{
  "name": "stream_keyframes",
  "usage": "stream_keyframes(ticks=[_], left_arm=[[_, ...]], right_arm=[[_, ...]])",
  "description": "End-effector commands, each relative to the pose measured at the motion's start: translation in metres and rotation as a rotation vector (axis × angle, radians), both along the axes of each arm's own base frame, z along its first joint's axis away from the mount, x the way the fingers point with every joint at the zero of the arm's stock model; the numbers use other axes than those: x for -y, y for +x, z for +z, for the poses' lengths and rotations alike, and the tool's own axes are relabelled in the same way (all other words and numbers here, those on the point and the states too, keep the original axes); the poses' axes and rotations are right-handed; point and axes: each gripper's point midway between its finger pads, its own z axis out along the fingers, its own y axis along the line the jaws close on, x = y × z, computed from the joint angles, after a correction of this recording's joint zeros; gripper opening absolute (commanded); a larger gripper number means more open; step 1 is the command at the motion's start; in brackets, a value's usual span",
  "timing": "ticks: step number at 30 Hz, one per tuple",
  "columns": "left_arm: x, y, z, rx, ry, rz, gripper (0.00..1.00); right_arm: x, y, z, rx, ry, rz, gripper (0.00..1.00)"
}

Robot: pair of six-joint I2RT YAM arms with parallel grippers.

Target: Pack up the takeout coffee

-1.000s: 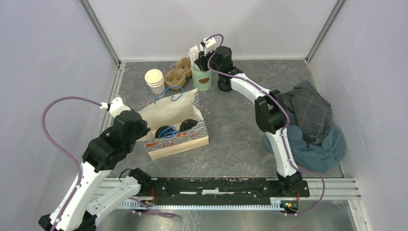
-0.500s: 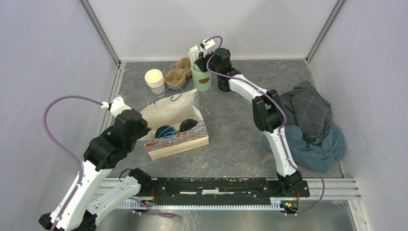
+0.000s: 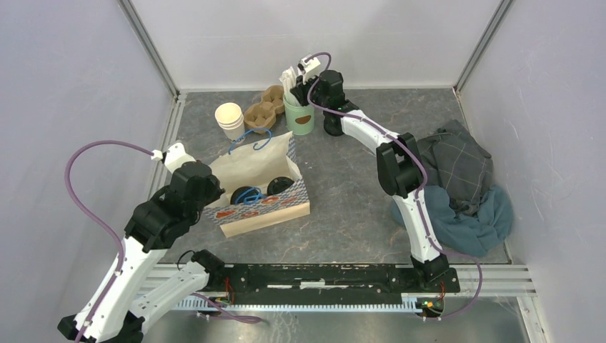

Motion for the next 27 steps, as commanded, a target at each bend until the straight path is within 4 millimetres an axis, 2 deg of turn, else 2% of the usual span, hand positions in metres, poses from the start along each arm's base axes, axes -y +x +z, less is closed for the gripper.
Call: stream_keyframes(ticks=[1, 9, 13, 16, 20, 22, 24, 27], left_arm=[[0.000, 0.001, 0.009, 0.026, 0.019, -0.028, 0.02], [-0.002, -0.003, 0.011, 0.041, 0.007, -0.029, 0.02], [-0.001, -0.003, 0.011, 0.042, 0.003, -0.028, 0.02], [-0.002, -0.004, 0.008, 0.043, -0.010, -0.021, 0.02], [-0.006, -0.006, 0.002, 0.030, -0.006, 0.006, 0.02], [-0.007, -0.006, 0.001, 0.026, -0.001, 0.012, 0.02], [-0.007, -0.005, -0.001, 0.025, -0.001, 0.017, 0.02], [-0.006, -0.003, -0.003, 0.036, -0.007, 0.020, 0.02]], right_arm=[[0.010, -0.012, 0.096, 0.164, 0.076, -0.005, 0.14], [0.013, -0.018, 0.118, 0.183, 0.101, -0.006, 0.16], [0.014, -0.028, 0.150, 0.214, 0.153, 0.013, 0.16], [0.020, -0.039, 0.186, 0.243, 0.221, 0.035, 0.16], [0.042, -0.064, 0.238, 0.227, 0.402, 0.104, 0.09], [0.054, -0.081, 0.256, 0.210, 0.504, 0.150, 0.06], [0.063, -0.106, 0.277, 0.180, 0.619, 0.226, 0.05], [0.065, -0.145, 0.300, 0.152, 0.696, 0.351, 0.03]])
